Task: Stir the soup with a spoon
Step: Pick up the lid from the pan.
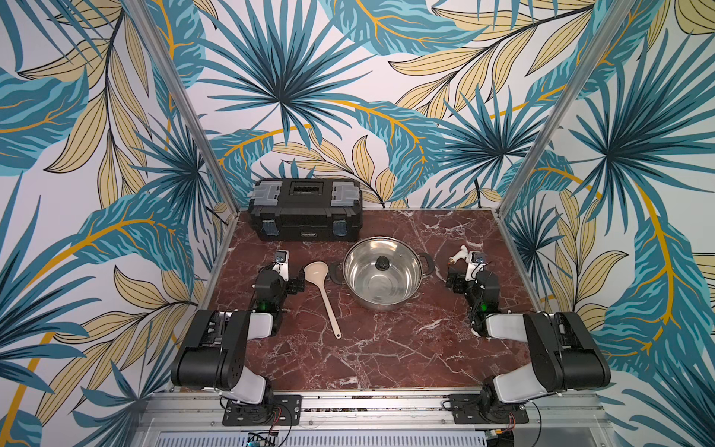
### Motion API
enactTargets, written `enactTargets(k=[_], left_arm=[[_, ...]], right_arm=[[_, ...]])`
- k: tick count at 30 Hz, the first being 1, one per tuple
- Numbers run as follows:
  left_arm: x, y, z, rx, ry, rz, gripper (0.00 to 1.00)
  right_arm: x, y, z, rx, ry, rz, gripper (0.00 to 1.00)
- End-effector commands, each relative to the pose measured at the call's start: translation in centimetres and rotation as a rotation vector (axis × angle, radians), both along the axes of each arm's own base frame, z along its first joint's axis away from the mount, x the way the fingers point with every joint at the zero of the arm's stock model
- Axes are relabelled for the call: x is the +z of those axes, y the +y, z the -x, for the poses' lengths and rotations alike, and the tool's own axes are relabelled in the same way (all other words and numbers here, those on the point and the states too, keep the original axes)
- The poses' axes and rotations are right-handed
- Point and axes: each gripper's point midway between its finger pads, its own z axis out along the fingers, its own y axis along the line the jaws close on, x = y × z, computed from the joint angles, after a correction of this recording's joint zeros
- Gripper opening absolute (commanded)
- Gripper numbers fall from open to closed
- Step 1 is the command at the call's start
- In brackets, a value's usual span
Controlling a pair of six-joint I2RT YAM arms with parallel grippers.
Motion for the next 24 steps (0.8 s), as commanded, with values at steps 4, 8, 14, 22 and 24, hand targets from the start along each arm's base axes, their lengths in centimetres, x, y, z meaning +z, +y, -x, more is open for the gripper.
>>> enactTargets(k=[4, 8, 14, 22, 24], left_arm=[[2.4, 0.8, -0.2, 0.049, -0.034, 0.005, 1.0], [4.3, 1.0, -0.3, 0.075, 0.12, 0.026, 1.0], [9.0, -0.3, 0.9, 0.051, 0.15, 0.144, 1.0], [13.9, -4.1, 3.3, 0.043, 0.289, 0.402, 1.0], [15.0, -6.8, 3.6, -0.021, 0.336, 0.393, 1.0]], right_arm=[[2.4, 0.0, -0.1, -0.001, -0.033, -0.008, 1.0], [3.6, -1.4, 0.2, -0.117, 0.146, -0.056, 0.99], [6.5, -1.0, 2.4, -0.113, 0.149, -0.109, 1.0], [9.5, 0.3, 6.2, -0.141, 0.206, -0.342, 1.0], [9.4, 2.1, 6.3, -0.059, 0.267, -0.395, 0.99]])
